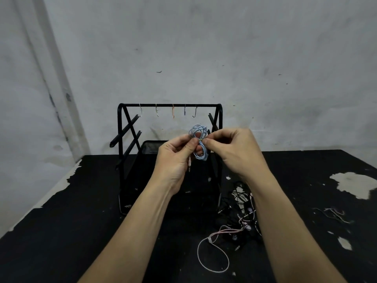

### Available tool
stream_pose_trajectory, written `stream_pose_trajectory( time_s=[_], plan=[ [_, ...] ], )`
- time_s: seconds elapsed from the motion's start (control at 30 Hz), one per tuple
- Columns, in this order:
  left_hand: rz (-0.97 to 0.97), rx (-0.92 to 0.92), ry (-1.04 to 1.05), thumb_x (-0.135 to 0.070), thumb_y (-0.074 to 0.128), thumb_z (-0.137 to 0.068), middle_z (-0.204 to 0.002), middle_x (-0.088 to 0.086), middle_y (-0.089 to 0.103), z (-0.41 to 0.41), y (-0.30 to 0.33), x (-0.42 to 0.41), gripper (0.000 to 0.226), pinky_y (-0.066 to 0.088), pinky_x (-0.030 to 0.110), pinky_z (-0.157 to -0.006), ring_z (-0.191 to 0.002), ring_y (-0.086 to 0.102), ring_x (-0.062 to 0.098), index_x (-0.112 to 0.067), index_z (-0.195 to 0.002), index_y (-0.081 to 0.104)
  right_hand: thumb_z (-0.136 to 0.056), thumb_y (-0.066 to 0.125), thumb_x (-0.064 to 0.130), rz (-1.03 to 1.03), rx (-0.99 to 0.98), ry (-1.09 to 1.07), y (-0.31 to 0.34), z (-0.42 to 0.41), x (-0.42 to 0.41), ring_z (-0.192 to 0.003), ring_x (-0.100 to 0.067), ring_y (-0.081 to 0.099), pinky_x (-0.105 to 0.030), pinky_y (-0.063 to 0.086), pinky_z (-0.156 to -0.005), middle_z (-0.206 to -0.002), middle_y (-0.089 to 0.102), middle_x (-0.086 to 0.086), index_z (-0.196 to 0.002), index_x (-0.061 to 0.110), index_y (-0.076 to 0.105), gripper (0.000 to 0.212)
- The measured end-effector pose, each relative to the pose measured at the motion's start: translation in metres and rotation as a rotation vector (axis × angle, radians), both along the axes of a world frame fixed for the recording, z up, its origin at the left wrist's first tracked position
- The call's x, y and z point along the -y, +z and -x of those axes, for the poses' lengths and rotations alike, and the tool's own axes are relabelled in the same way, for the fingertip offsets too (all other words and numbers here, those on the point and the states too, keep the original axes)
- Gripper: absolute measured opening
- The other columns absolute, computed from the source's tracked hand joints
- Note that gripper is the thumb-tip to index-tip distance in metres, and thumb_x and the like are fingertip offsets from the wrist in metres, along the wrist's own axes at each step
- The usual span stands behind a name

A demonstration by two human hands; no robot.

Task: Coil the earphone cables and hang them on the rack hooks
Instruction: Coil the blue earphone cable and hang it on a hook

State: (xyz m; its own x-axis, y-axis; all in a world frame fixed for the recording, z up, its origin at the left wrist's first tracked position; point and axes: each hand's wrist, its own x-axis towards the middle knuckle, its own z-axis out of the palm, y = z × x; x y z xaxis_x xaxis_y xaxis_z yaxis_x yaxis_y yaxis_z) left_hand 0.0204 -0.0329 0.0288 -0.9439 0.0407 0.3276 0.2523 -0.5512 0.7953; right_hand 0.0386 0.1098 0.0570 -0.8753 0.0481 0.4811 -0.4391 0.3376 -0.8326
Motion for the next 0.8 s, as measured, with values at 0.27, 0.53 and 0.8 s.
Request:
stream_pose_trajectory(
  time_s=[0.27, 0.53, 0.8],
  plan=[
    [-0.009, 0.026, -0.034, -0.006, 0.068, -0.077, -0.079, 0.006, 0.072, -0.0037, 0.0005, -0.0034, 0.015, 0.056, 0.022, -0.06, -0.066, 0.064, 0.012, -0.008, -0.089, 0.075, -0.09, 0.073, 0.017, 0.227, 0.16, 0.093, 0.0039, -0.0075, 0.0078, -0.069, -0.028, 0.073, -0.056, 0.061, -0.07, -0.077, 0.076, -0.012, -0.082, 0.008, 0.079, 0.013],
    [0.009, 0.031, -0.097, -0.004, 0.067, -0.074, -0.072, 0.007, 0.068, -0.0025, -0.0018, -0.0043, 0.016, 0.055, 0.022, -0.058, -0.058, 0.062, 0.013, -0.004, -0.089, 0.072, -0.082, 0.081, 0.016, 0.133, 0.08, 0.061, 0.0047, -0.0045, 0.0042, -0.074, -0.012, 0.075, -0.029, 0.06, -0.072, -0.078, 0.078, 0.001, -0.097, 0.015, 0.073, 0.017],
    [0.006, 0.052, -0.11, -0.003, 0.066, -0.072, -0.07, 0.007, 0.068, -0.0047, -0.0004, -0.0052, 0.015, 0.053, 0.019, -0.056, -0.055, 0.06, 0.012, -0.006, -0.084, 0.075, -0.084, 0.079, 0.013, 0.214, 0.088, 0.106, -0.0007, -0.0041, 0.0105, -0.065, -0.029, 0.069, -0.06, 0.059, -0.058, -0.079, 0.075, -0.01, -0.098, 0.017, 0.073, 0.016]
  ],
)
